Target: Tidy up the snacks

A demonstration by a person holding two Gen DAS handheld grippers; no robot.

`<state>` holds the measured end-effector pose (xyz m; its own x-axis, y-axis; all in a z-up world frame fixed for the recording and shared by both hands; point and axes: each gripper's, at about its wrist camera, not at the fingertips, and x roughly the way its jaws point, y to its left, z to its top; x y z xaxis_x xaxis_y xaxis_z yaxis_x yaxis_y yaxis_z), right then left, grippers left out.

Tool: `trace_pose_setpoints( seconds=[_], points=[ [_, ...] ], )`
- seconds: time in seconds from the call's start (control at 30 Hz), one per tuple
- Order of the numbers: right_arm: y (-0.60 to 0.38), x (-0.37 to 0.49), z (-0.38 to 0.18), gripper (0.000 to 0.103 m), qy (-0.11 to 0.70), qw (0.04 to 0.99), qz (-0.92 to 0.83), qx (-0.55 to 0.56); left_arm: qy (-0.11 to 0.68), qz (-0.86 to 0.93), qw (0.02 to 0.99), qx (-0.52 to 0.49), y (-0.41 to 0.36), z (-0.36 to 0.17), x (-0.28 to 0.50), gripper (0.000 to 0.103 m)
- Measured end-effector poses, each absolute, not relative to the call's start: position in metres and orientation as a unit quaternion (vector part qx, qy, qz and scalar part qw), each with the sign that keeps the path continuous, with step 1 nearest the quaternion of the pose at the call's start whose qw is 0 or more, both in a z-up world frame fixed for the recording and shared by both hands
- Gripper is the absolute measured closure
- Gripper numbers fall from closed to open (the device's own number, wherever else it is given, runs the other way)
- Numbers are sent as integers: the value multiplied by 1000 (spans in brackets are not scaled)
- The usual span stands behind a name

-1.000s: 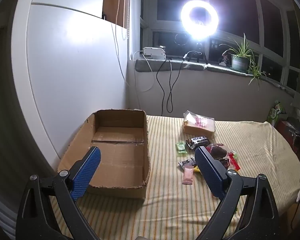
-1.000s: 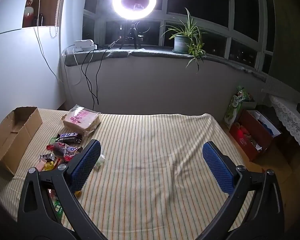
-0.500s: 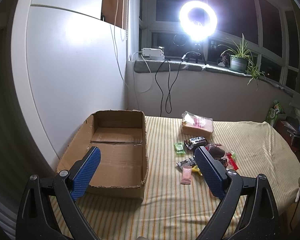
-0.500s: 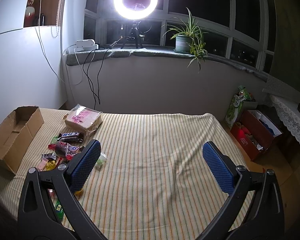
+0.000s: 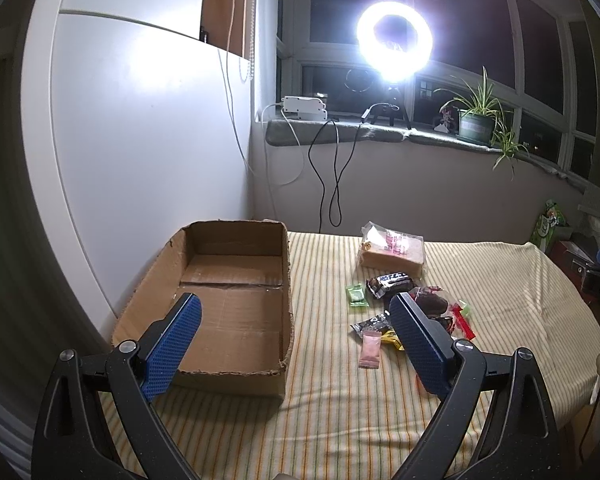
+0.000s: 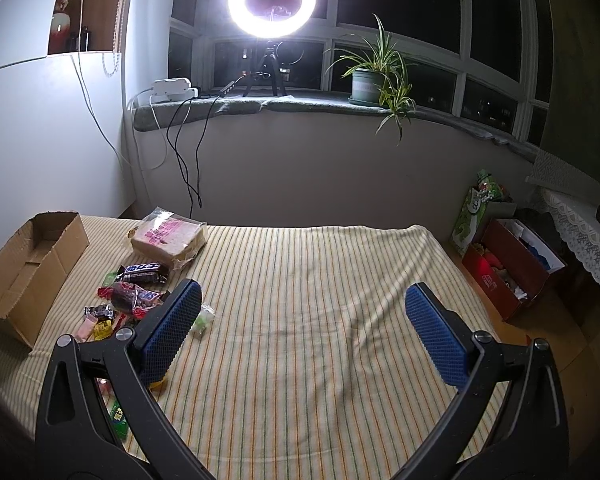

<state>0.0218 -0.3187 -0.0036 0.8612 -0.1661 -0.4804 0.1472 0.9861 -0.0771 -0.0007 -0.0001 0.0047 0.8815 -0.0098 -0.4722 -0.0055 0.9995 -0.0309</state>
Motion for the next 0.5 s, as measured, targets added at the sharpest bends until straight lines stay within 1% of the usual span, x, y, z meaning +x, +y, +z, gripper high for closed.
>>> trace_pose_setpoints(
  seconds=[0.5],
  points=[
    [-316,21,-7,0,252,964,-79,-18,242,-3,970,-16,-1,4,-2,8]
  ],
)
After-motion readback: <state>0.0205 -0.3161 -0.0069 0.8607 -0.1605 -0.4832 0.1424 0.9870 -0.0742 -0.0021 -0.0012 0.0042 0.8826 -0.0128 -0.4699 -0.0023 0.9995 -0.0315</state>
